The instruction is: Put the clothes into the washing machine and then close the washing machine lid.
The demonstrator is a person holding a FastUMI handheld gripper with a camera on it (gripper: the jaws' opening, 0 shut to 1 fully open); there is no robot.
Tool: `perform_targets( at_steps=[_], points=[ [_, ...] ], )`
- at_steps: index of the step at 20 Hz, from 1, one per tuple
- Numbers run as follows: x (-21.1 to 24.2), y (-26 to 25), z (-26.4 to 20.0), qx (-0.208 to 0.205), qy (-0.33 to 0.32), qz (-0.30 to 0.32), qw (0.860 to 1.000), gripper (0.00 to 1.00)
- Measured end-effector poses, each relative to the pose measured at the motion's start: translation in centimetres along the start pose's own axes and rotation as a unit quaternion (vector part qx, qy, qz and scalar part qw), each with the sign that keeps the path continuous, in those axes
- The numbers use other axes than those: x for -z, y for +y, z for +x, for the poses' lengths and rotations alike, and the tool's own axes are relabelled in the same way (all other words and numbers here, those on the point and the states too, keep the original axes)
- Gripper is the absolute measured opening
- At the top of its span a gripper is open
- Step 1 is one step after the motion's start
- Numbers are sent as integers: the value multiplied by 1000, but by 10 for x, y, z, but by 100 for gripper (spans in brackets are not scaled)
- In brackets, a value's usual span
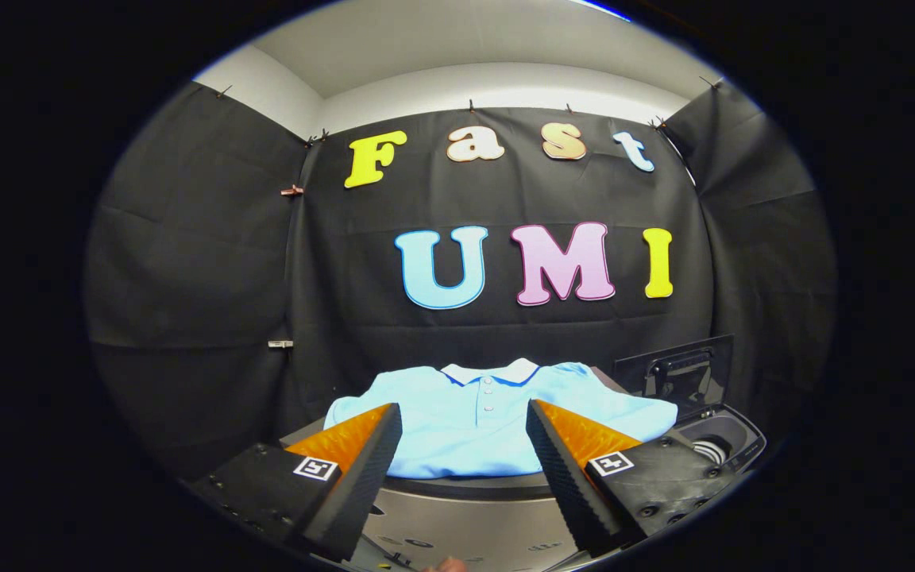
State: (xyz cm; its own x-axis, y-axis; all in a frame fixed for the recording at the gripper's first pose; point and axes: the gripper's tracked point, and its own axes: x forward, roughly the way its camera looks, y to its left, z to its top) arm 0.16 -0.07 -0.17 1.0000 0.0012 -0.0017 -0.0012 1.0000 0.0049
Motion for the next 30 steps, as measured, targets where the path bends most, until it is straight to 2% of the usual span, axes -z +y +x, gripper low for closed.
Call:
perform_targets(
  at_steps=[9,17,24,30],
  points=[
    [7,-5,1,7,5,-8,1000,98],
    [5,-10,21,20,16,-1,1000,98],
    [-27,-13,86,34,27,13,999,98],
    [-20,-23,152,46,107,17,993,98]
  ],
)
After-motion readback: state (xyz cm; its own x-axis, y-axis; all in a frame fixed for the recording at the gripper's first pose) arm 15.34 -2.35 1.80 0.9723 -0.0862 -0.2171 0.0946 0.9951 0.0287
